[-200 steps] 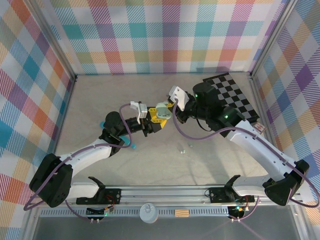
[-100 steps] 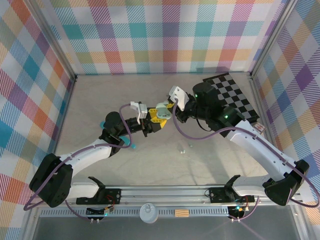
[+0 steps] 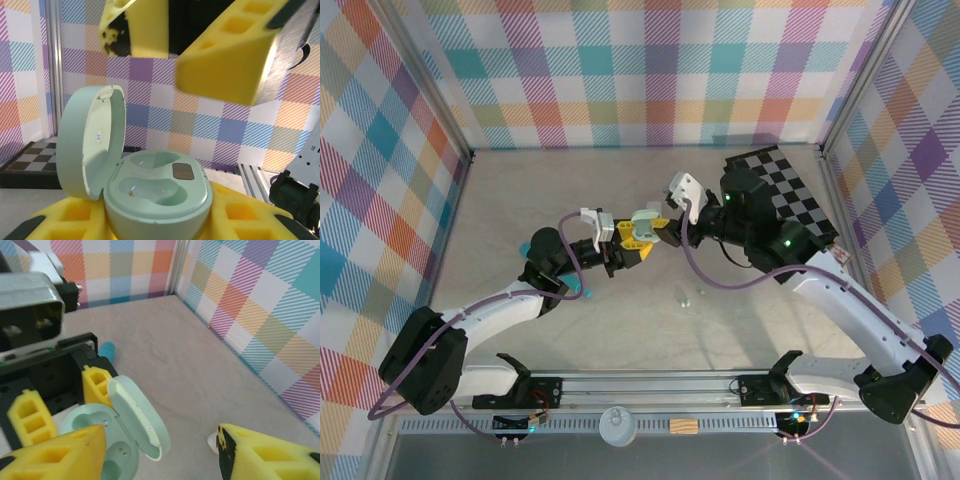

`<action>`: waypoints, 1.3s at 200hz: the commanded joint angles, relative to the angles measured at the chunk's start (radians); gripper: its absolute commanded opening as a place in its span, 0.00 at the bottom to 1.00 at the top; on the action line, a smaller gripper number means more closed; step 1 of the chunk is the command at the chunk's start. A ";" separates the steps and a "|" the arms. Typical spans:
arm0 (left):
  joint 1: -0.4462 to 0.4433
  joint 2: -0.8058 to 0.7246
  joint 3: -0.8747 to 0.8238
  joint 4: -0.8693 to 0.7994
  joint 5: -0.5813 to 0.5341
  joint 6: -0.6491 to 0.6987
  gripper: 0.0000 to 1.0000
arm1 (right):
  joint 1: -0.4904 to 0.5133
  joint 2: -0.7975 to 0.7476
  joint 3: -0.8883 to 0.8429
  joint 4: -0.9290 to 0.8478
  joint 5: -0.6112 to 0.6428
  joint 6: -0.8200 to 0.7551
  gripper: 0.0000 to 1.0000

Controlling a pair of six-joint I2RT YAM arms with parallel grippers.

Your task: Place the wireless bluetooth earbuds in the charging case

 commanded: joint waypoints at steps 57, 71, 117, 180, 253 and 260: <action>0.032 -0.027 -0.049 0.132 0.011 -0.025 0.31 | -0.262 -0.258 -0.187 0.229 -0.120 0.413 0.65; 0.035 -0.036 -0.055 0.127 0.016 -0.023 0.31 | -0.334 -0.276 -0.232 0.226 -0.097 0.505 0.64; 0.039 -0.060 -0.065 0.111 0.033 -0.023 0.31 | -0.522 -0.138 -0.301 0.023 -0.256 0.648 0.64; 0.040 -0.058 -0.066 0.128 0.042 -0.034 0.31 | -0.532 0.230 -0.383 0.020 -0.434 0.656 0.64; 0.042 -0.050 -0.055 0.138 0.056 -0.049 0.31 | -0.531 0.489 -0.391 0.049 -0.530 0.625 0.62; 0.042 -0.047 -0.055 0.138 0.055 -0.049 0.31 | -0.531 0.503 -0.394 0.055 -0.535 0.624 0.62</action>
